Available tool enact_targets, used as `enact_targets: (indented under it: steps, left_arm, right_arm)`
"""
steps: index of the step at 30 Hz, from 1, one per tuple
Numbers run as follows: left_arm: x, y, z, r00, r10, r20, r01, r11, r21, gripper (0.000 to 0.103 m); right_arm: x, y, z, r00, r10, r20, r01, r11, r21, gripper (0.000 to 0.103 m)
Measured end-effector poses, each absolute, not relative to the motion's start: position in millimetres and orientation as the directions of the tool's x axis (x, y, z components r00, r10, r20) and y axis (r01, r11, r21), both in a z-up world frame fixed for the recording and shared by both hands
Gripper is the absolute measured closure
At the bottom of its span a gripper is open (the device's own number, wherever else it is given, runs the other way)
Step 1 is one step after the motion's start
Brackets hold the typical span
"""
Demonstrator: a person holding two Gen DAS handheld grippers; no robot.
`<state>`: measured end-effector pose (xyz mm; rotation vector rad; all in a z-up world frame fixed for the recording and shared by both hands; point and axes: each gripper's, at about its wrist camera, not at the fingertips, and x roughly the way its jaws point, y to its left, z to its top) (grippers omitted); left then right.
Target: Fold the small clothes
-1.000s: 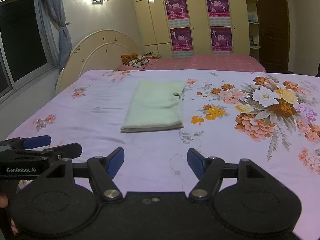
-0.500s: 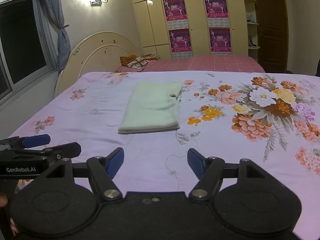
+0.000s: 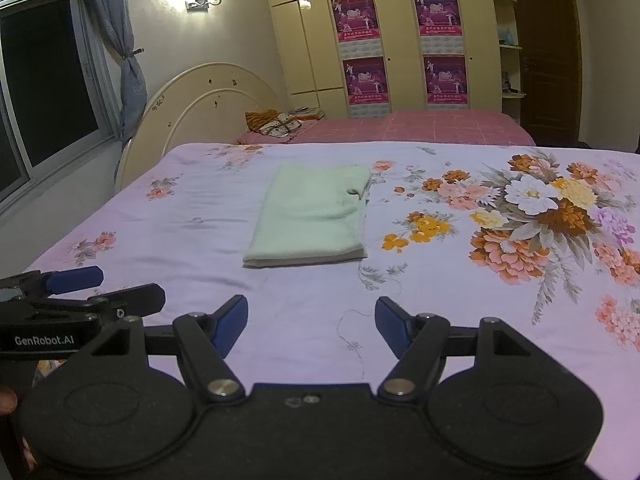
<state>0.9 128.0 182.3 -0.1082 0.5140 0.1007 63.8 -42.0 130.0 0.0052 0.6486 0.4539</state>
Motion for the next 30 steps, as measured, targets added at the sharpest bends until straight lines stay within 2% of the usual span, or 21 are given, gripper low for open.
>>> enact_targets:
  steps: [30]
  left_arm:
    - [3,141,182,0.867,0.074,-0.492,-0.129,0.989,-0.077,0.000]
  right_arm:
    - [66,-41,128,0.699,0.408,-0.586,-0.406,0.902,0.144,0.034]
